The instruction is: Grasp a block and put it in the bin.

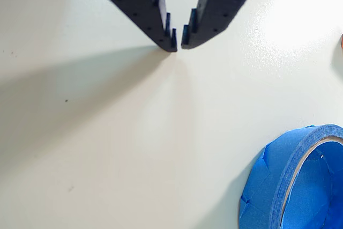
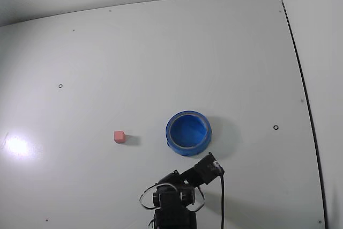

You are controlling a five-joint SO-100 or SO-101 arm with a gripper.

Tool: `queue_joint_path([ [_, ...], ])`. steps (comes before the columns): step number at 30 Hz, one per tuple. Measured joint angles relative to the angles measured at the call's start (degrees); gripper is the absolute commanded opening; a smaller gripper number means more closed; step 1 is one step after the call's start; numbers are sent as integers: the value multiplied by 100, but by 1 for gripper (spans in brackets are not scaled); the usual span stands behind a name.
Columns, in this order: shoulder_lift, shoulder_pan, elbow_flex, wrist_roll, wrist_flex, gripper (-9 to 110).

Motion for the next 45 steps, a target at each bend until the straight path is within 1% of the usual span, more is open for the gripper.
queue_joint_path([
  [20,0,0,0,-9,0,0],
  [23,0,0,0,-132,0,2],
  [27,0,0,0,-773,0,12],
  [30,-88,0,-114,-1582,0,21],
  [34,-88,0,-448,-2733,0,29],
  [36,-88,0,-800,-3129,0,30],
  [41,-246,-53,-1468,-3472,0,27],
  [45,-1222,-387,-2558,-3507,0,25],
])
